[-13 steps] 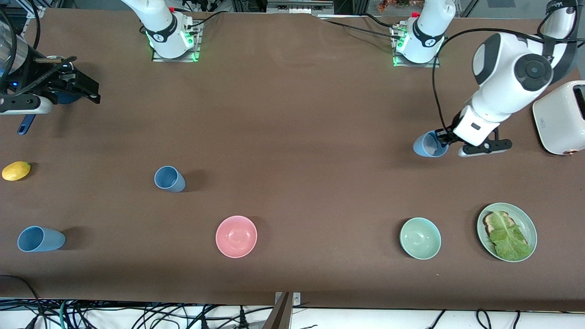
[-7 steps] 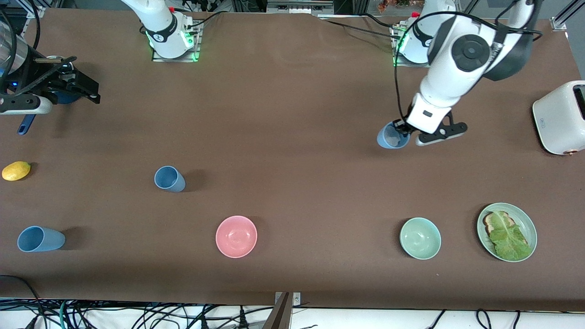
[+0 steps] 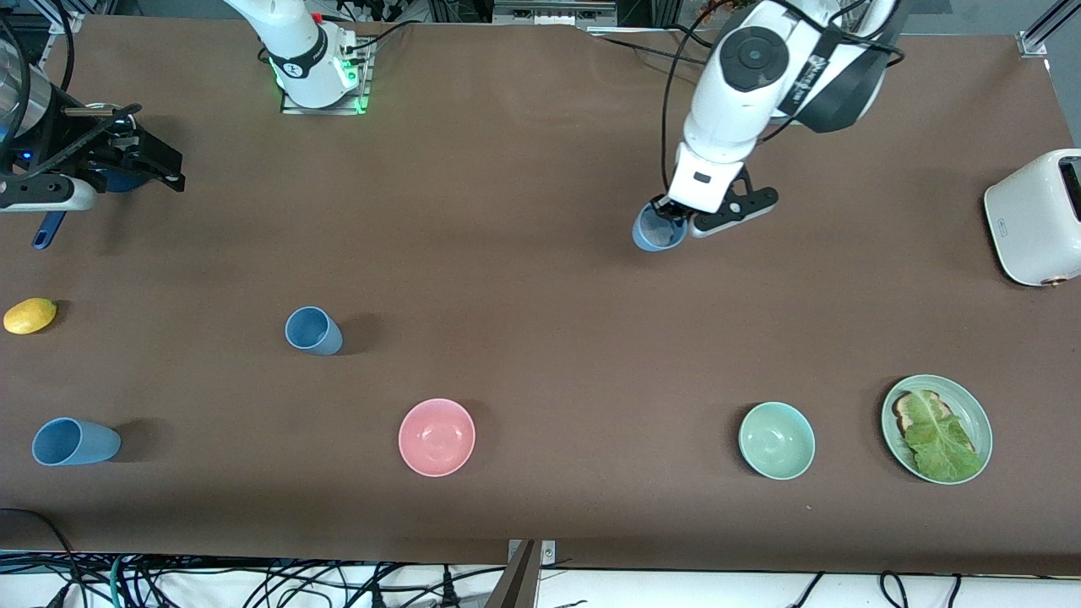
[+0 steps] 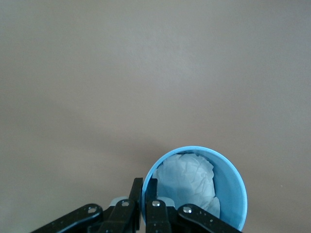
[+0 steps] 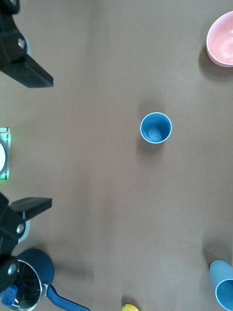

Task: Stack blue cups with both arms
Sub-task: 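Lift and carry the blue cup with the left gripper toward table center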

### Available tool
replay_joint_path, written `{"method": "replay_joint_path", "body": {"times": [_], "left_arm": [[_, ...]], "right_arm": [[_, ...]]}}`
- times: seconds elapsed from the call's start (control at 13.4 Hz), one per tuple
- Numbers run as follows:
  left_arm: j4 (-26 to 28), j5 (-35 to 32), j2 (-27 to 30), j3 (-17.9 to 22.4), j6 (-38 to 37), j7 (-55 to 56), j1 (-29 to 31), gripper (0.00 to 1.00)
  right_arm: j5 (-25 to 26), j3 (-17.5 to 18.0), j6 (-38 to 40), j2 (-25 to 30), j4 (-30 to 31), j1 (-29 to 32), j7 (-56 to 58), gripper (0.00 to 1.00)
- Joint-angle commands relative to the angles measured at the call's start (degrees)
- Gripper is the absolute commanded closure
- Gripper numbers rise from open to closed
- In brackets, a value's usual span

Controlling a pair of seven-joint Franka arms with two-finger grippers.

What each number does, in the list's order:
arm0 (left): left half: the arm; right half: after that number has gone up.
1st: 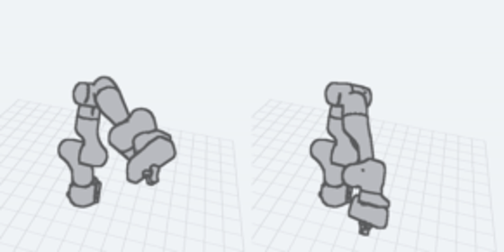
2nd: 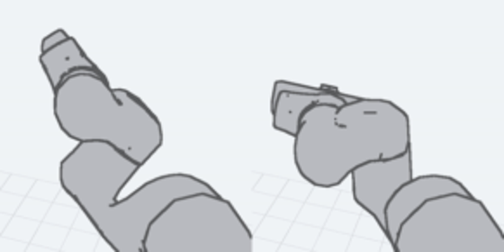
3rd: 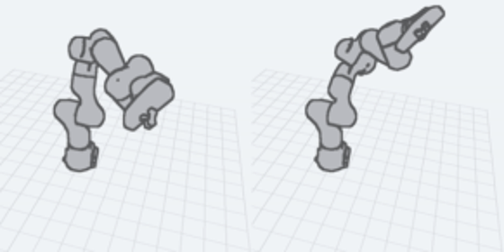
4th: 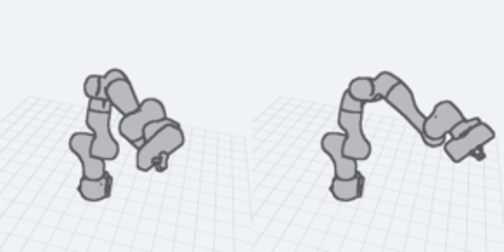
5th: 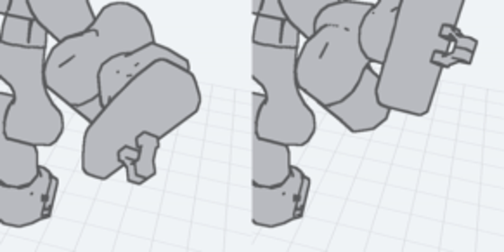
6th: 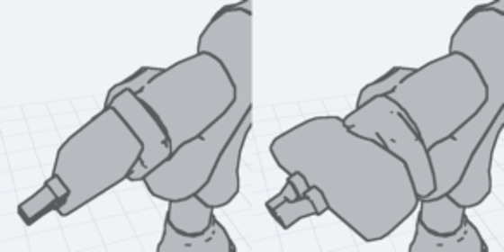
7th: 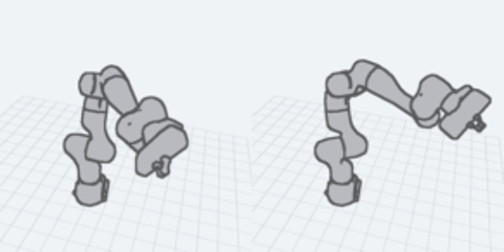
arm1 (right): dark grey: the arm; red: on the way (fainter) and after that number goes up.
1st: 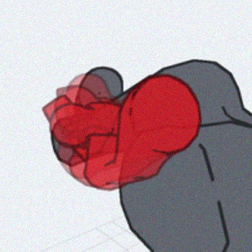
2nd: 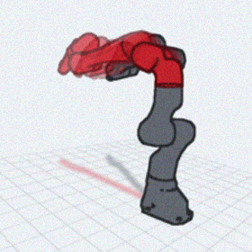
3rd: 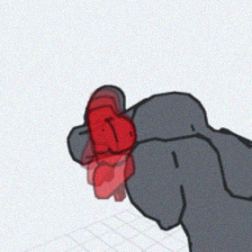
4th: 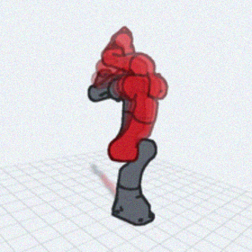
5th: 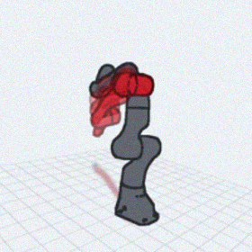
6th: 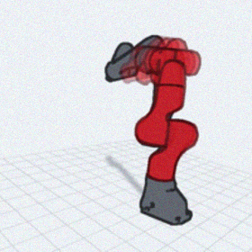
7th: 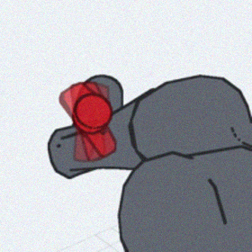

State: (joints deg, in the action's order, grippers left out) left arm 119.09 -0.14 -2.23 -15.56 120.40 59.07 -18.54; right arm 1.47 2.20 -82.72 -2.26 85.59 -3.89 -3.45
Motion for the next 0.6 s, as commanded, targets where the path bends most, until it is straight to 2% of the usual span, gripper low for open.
{"method": "replay_joint_path", "body": {"times": [0.0,0.37,0.52], "left_arm": [[-3.59,0.58,-4.78,0.53,1.58,4.37,-2.90,1.00],[-5.88,0.05,-13.22,0.80,9.66,10.18,-6.42,1.00],[-7.11,-1.61,-15.60,0.89,10.20,11.06,-6.95,1.00]], "right_arm": [[0.11,-0.18,0.28,0.32,0.20,0.02,0.81,0.00],[0.11,-0.09,0.10,0.15,0.28,0.02,0.81,0.00],[0.11,-0.09,0.10,0.15,0.28,0.02,0.81,0.00]]}}
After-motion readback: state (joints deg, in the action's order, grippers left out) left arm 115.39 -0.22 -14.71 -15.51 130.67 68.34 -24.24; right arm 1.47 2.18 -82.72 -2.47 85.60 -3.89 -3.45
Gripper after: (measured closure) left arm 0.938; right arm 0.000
